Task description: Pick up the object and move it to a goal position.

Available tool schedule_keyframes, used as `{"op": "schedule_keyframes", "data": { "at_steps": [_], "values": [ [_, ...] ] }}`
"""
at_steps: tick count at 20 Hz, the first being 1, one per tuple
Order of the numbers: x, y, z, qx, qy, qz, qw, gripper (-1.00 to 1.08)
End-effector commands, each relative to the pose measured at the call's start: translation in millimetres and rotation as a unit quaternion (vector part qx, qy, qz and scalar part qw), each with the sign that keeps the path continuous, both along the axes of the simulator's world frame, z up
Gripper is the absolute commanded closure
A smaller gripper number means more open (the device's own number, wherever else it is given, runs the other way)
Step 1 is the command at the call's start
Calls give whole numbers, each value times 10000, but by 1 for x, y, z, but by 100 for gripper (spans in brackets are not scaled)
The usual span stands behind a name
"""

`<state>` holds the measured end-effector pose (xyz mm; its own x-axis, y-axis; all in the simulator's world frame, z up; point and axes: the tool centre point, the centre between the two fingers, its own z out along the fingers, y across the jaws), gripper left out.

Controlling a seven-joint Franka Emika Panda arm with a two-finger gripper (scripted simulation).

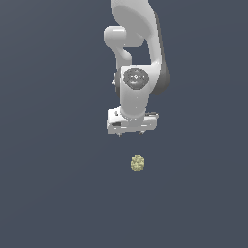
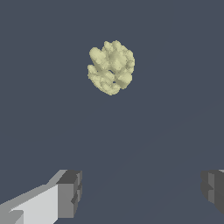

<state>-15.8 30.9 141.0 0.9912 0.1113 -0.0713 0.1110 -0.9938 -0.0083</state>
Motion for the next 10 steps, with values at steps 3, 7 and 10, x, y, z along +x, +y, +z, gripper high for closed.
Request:
{"op": "schedule_keyframes", "data": {
  "at_steps": [3,7,10],
  "values": [
    [1,1,0,6,-9,1,10000,-92],
    [6,11,0,47,-77,9,10000,-92],
    [9,16,0,70,-114,12,9999,-92]
  ]
}}
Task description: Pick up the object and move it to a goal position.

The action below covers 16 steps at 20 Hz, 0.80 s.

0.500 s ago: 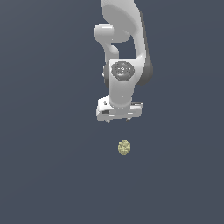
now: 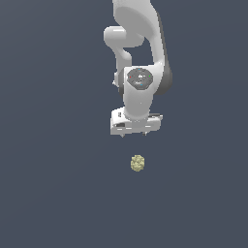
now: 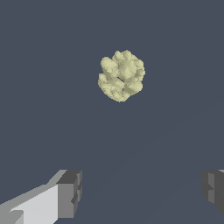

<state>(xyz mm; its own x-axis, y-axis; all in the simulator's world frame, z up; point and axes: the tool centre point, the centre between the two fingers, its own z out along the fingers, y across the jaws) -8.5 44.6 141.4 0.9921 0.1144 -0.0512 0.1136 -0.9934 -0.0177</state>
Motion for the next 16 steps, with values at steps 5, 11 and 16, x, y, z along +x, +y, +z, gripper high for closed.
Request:
{"op": "schedule_keyframes", "data": {
  "at_steps": [5,11,16],
  "values": [
    [1,2,0,9,-17,-9,10000,-92],
    [7,3,-2,4,-28,-196,9998,-92],
    [17,4,-7,-9,-46,-526,9986,-92]
  ]
}}
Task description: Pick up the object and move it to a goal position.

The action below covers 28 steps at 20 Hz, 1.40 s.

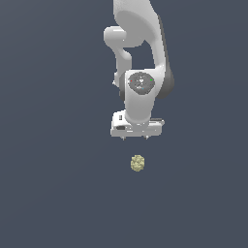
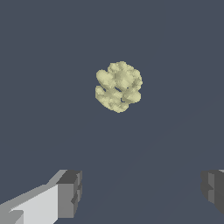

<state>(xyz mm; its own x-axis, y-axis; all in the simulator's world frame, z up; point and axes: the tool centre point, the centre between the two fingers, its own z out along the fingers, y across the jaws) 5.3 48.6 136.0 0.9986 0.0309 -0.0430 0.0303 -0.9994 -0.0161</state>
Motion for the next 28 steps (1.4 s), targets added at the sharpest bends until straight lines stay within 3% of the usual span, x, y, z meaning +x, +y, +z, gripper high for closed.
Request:
{"op": "schedule_keyframes", "data": {
  "at_steps": [1,9,19,28],
  "values": [
    [6,1,-3,-7,-10,-192,9998,-92],
    [31,5,-16,-47,-63,-1099,9939,-92],
    [62,11,-36,-104,-143,-2237,9745,-92],
    [74,15,-45,-129,-184,-2719,9621,-92]
  ]
}}
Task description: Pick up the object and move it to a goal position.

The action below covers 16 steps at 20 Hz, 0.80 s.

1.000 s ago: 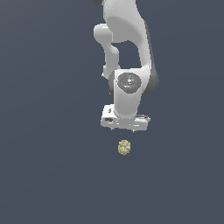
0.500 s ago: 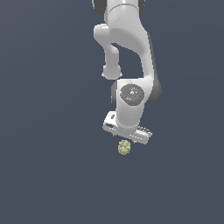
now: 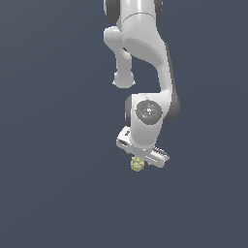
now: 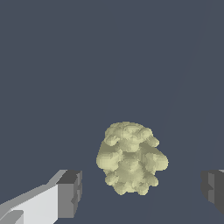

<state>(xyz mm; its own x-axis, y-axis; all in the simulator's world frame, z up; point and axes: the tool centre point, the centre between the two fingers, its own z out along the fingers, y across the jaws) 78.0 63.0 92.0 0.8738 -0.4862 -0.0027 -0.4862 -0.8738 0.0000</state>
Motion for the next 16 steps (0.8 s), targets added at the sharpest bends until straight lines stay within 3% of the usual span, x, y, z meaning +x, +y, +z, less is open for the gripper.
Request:
{"op": "schedule_keyframes", "data": {
  "at_steps": [1,8,16],
  "values": [
    [2,0,-1,-5,-9,-85,10000,-92],
    [2,1,-5,-5,-8,-93,10000,-92],
    [1,0,-44,-6,-11,-113,9999,-92]
  ]
}}
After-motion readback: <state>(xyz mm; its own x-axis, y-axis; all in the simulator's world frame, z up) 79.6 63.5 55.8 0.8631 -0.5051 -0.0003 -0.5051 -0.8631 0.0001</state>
